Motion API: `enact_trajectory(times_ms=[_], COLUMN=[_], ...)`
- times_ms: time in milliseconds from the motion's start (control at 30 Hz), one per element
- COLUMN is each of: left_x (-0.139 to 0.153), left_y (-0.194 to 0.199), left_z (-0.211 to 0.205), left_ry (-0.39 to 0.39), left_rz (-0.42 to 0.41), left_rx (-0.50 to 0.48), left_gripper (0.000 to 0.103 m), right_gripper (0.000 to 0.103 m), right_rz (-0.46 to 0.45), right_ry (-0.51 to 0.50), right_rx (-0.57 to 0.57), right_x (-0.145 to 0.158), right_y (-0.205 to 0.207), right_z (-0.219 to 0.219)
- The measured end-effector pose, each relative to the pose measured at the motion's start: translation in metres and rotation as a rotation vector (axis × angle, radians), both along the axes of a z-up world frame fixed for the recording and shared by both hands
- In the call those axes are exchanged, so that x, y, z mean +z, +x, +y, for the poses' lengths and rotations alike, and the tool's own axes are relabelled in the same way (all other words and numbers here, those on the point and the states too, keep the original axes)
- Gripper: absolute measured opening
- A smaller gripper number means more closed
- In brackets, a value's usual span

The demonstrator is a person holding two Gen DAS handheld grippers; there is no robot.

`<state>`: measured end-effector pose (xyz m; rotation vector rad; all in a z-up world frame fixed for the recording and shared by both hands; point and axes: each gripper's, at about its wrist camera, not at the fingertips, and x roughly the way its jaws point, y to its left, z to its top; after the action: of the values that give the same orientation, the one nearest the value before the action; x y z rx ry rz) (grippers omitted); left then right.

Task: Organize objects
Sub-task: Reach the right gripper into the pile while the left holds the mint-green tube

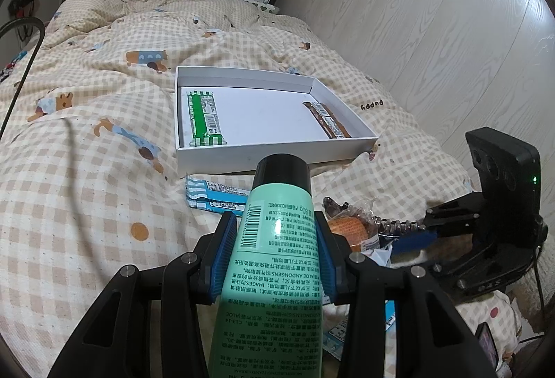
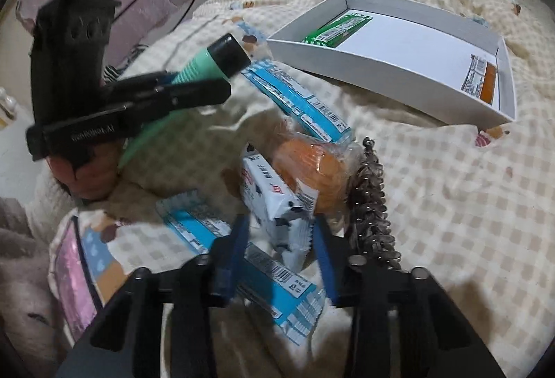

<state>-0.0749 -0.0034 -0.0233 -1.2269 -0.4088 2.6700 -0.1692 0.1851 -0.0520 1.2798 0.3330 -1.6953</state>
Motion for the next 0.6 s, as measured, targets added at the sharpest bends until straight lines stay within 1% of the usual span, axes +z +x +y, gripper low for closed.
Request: enact_trajectory(times_ms=[67,133,367,400,467,533,600], left_x=[0.000,0.000,0.000,0.000,0.000,0.000,0.000], left_y=[0.000,0.000,0.000,0.000,0.000,0.000,0.000], left_z=[0.000,-0.001,-0.001,-0.001,-0.001,-0.001,-0.001], left_ry=[0.000,0.000,0.001,0.000,0.001,0.000,0.000], left_rz=[0.002,0.002,0.002,0.001,0.002,0.002,0.002], left_rx=[-0.001,0.000,-0.001,0.000,0.000,-0.001,-0.001], left_gripper=[0.047,0.047,0.047,0.047,0.047,0.047,0.047], right_gripper=[0.022,0.018,0.016,0.008,0.008,0.008,0.007], right_rz=[0.004,-0.006,0.004,0.006,0.004,0.021,0.023], right_ry=[-0.029,-0.059,-0.128,-0.138,-0.156,-0.158,-0.163], right_rx=[-0.011,-0.020,-0.060,-0.066,-0.076,-0.088,-0.090], right_x=[0.004,0.009,0.028,0.031,0.039,0.043,0.044], right_y=[-0.002,-0.004,-0.008,-0.008,-0.009,-0.010,-0.011], right_z=[0.005,0.009,0.019,0.021,0.027,0.031,0.032])
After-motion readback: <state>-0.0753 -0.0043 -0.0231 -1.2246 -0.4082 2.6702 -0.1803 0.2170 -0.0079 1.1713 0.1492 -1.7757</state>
